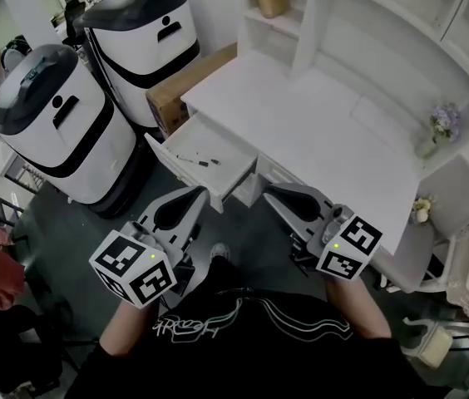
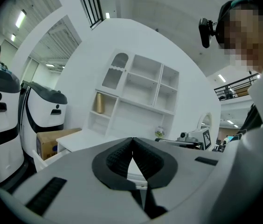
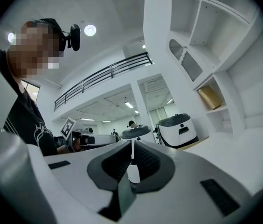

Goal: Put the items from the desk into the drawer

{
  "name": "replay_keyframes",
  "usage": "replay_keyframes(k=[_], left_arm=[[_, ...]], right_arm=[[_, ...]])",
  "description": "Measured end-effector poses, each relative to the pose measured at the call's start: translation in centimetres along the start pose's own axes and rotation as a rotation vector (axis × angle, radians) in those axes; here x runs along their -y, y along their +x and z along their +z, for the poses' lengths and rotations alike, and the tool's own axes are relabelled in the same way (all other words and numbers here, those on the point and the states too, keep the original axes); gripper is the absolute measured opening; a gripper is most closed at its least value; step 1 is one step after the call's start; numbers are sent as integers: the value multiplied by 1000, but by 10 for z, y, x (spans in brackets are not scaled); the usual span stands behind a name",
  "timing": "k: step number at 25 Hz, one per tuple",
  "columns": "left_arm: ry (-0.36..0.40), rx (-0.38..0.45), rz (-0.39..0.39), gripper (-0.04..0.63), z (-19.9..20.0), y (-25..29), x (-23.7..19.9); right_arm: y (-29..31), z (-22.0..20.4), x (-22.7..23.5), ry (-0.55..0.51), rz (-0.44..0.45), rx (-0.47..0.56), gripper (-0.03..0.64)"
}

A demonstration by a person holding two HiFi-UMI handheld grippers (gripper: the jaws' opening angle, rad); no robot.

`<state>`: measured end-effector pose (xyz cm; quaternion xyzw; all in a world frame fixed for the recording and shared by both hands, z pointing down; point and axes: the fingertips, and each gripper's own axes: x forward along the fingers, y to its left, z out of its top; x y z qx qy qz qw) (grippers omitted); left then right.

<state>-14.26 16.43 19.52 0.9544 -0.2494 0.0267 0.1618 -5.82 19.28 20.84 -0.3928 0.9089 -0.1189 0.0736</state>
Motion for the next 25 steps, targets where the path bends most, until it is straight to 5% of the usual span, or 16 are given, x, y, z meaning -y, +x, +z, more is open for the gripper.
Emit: replay_keyframes(k=[25], left_arm=[[36,-11,-12,20,2,7,40]], right_arm=[[-32,11,-6,-4,-26,3,52]])
